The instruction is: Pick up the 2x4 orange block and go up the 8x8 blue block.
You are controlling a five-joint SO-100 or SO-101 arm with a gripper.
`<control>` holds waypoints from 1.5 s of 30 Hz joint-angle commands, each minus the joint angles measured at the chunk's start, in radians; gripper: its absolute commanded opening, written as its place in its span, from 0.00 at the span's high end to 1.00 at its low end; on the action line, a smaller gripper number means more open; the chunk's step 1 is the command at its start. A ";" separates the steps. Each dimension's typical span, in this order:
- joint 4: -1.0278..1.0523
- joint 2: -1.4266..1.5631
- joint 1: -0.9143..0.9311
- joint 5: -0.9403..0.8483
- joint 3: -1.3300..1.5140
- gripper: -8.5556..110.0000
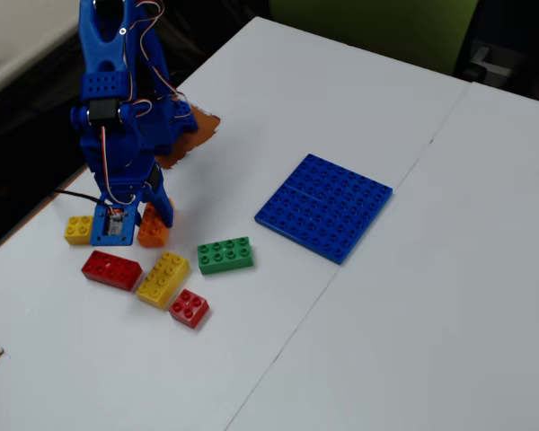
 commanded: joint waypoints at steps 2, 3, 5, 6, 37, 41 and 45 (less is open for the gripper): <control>0.002 0.153 -0.061 -0.003 -0.006 0.93; 0.002 0.204 -0.081 -0.009 -0.006 0.93; 0.002 0.304 -0.140 -0.044 -0.006 0.93; 0.009 0.348 -0.172 -0.046 -0.009 0.93; 0.738 -0.565 -0.847 -0.020 -1.443 0.93; 0.670 -0.649 -0.864 -0.023 -1.443 0.93; 0.584 -0.719 -0.879 -0.029 -1.443 0.93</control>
